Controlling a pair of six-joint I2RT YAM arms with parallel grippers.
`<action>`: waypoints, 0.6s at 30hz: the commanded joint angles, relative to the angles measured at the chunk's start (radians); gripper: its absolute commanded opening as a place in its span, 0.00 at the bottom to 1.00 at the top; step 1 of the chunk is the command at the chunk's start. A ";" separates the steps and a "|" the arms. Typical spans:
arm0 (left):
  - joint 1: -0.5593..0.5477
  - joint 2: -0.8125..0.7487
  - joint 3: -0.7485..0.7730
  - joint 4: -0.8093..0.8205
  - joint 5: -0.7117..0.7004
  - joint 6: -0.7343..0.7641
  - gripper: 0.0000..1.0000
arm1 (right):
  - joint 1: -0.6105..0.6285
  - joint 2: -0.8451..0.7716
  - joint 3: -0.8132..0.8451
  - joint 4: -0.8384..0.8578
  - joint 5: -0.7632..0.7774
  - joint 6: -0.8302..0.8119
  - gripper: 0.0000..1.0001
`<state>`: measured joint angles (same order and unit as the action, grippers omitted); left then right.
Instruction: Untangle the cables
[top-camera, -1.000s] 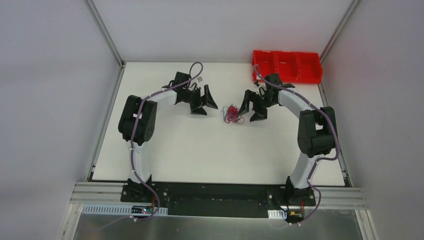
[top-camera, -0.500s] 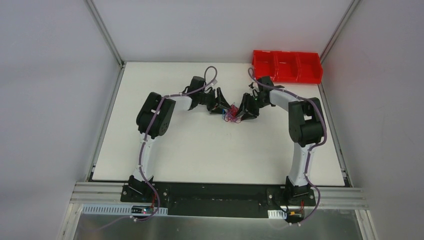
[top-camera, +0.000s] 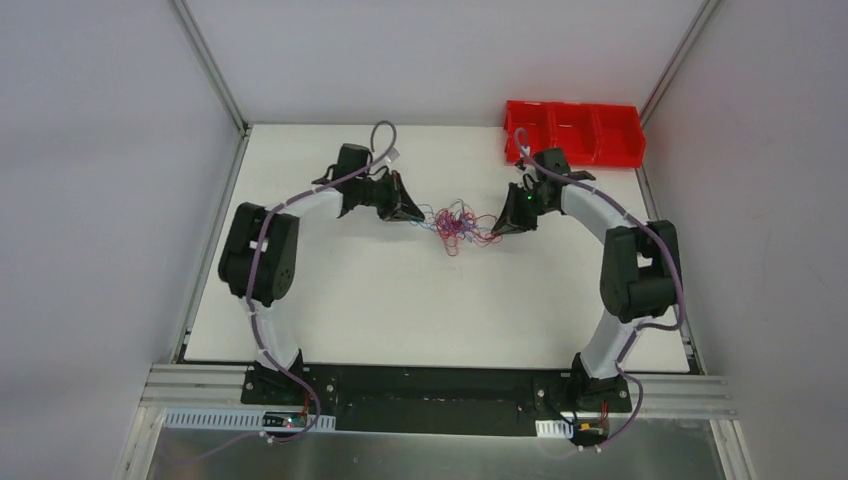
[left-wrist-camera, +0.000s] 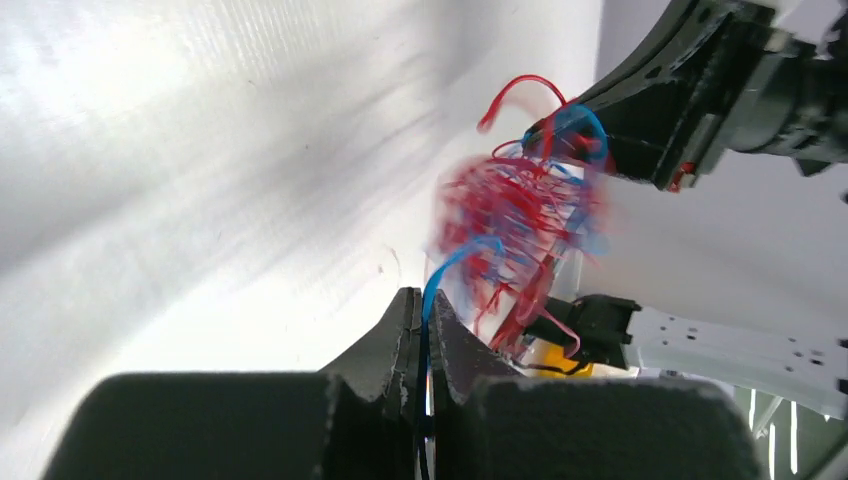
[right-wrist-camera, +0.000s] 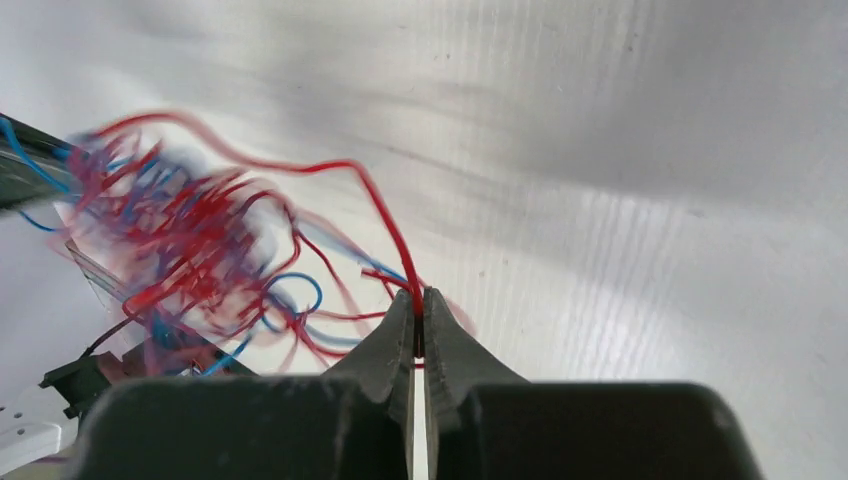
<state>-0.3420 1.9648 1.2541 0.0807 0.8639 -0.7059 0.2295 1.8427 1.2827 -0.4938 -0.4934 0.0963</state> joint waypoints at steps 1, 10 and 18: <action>0.153 -0.228 -0.078 -0.180 -0.018 0.149 0.00 | -0.075 -0.157 0.001 -0.144 0.109 -0.089 0.00; 0.442 -0.440 -0.134 -0.415 -0.019 0.329 0.00 | -0.225 -0.298 0.029 -0.278 0.103 -0.223 0.00; 0.469 -0.419 -0.184 -0.485 0.035 0.386 0.00 | -0.226 -0.277 0.011 -0.302 0.068 -0.244 0.00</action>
<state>0.1322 1.5463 1.1015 -0.3447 0.8589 -0.3828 0.0048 1.5761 1.2804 -0.7559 -0.4152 -0.1143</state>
